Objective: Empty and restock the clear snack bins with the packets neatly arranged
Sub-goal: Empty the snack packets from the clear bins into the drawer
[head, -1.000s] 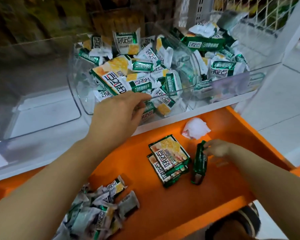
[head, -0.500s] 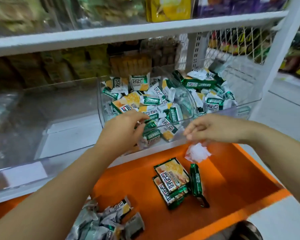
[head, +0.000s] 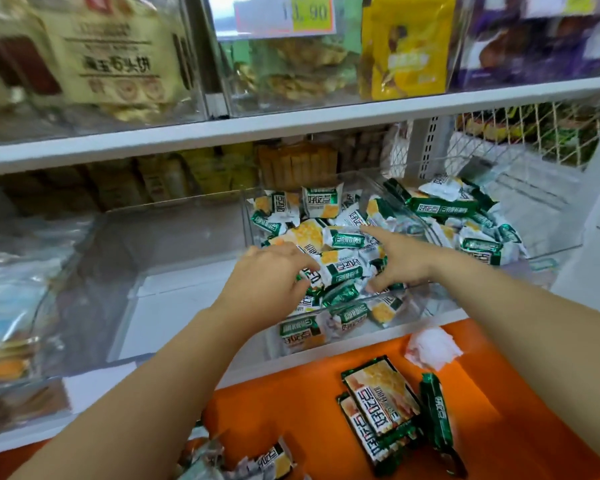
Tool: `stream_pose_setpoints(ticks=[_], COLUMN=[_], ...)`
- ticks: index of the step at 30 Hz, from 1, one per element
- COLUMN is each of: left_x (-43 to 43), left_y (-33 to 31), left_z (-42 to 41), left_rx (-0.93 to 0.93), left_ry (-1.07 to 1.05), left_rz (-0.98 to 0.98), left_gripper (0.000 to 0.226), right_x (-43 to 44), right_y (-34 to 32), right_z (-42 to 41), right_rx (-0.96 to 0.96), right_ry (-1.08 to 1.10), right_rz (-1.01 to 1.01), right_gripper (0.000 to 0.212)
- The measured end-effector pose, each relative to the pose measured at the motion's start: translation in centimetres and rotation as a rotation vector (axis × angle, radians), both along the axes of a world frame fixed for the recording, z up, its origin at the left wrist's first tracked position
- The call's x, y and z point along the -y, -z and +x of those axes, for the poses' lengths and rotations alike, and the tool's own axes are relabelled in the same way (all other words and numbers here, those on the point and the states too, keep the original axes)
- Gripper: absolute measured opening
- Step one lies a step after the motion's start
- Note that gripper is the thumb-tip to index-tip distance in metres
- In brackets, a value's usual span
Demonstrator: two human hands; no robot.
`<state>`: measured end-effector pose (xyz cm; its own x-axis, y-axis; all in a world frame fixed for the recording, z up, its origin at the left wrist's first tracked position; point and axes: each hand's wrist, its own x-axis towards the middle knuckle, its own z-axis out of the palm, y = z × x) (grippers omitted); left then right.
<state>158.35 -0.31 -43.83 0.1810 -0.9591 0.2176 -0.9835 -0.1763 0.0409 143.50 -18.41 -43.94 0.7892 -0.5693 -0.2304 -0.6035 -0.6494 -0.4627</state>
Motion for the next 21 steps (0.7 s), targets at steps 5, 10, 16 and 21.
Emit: stream_pose_setpoints(ticks=[5,10,16,21], left_x=[5.0,7.2,7.7,7.6], left_y=[-0.3,0.8,2.2,3.0], left_z=[-0.5,-0.6,-0.8,-1.0], left_rx=[-0.288,-0.369,-0.379,-0.462], left_ry=[0.068,0.022,-0.004,-0.006], left_rz=[0.329,0.478,0.491,0.394], left_gripper=[0.059,0.084,0.098,0.096], right_x=[0.5,0.5,0.6,0.4], right_y=[1.1,1.0,1.2,1.7], right_z=[-0.4,0.0,0.1,0.7], right_rx=[-0.034,-0.103,-0.078,-0.091], right_ry=[0.021,0.013,0.045,0.07], right_rz=[-0.008,0.093,0.144,0.064], right_gripper=[0.117,0.119,0.119,0.119])
